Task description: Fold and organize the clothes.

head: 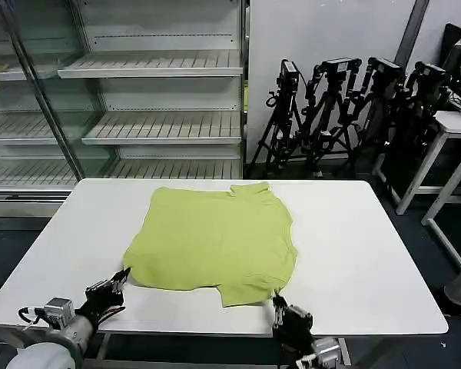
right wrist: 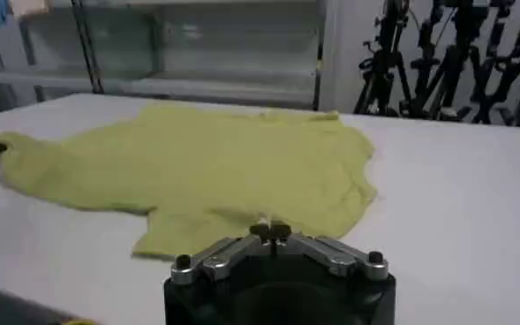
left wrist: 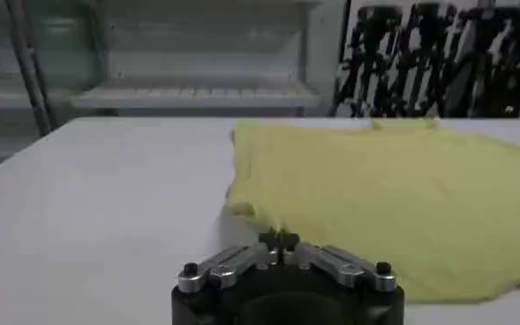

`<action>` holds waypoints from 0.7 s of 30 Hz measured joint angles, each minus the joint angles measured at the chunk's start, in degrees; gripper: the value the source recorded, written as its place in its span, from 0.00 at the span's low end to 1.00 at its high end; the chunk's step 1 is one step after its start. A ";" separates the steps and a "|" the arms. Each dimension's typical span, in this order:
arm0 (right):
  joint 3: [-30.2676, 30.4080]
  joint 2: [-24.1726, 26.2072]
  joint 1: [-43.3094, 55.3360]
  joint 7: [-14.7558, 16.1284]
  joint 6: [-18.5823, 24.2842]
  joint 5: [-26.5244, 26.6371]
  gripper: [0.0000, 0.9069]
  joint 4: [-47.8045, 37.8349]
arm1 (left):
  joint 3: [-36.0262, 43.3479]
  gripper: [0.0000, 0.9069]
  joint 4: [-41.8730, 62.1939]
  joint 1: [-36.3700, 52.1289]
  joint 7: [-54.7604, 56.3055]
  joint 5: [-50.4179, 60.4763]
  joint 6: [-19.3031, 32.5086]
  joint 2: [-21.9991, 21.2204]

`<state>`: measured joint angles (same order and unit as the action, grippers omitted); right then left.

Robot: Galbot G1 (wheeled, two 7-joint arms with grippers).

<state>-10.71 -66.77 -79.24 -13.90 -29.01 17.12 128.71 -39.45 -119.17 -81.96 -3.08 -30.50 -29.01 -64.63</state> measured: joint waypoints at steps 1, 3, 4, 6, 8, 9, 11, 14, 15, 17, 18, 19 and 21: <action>0.04 -0.14 1.18 0.15 -0.23 0.18 0.00 -0.72 | 0.43 0.01 0.49 0.84 0.15 -0.29 0.10 -0.07; 0.21 -0.45 3.64 0.48 -0.60 0.43 0.00 -2.36 | 1.22 0.01 1.56 2.52 0.47 -0.82 0.26 -0.22; 0.34 -0.62 4.76 0.67 -0.71 0.52 0.00 -3.16 | 1.63 0.01 2.25 3.57 0.65 -1.16 0.35 -0.29; 0.61 -0.90 6.99 1.00 -0.91 0.64 0.00 -4.74 | 2.32 0.01 3.54 5.30 0.95 -1.89 0.46 -0.31; 0.86 -1.22 9.11 1.28 -1.01 0.66 0.00 -6.44 | 3.09 0.01 5.00 7.14 1.30 -2.61 0.55 -0.24; 0.91 -1.37 10.08 1.42 -1.04 0.65 0.00 -7.24 | 3.41 0.01 5.68 7.93 1.42 -2.91 0.58 -0.21; 1.02 -1.68 12.16 1.68 -1.06 0.65 0.00 -9.00 | 4.02 0.01 7.14 9.57 1.67 -3.57 0.59 -0.17; 1.12 -1.97 14.92 2.06 -1.10 0.56 0.00 -11.47 | 4.79 0.01 9.19 11.81 1.86 -4.44 0.59 0.06; 1.22 -2.02 15.81 2.21 -1.13 0.56 0.00 -12.27 | 5.07 0.01 9.85 12.49 1.88 -4.65 0.59 0.15; 1.42 -2.07 17.52 2.51 -1.13 0.49 0.00 -13.70 | 5.59 0.01 11.16 13.72 1.98 -4.99 0.62 0.22; 1.58 -2.06 18.32 2.67 -1.09 0.35 0.00 -14.47 | 5.86 0.01 11.83 14.33 2.03 -5.13 0.64 0.22; 1.72 -2.05 18.91 2.83 -1.04 0.26 0.00 -15.12 | 6.09 0.01 12.40 14.90 2.06 -5.27 0.67 0.21; 2.02 -2.07 19.86 3.19 -0.79 0.00 0.00 -16.36 | 6.50 0.01 13.61 16.05 2.09 -5.48 0.77 0.22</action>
<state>-8.69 -68.84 -59.37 -10.72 -29.80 17.13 112.35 -32.95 -105.55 -65.91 -0.99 -35.99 -28.24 -64.41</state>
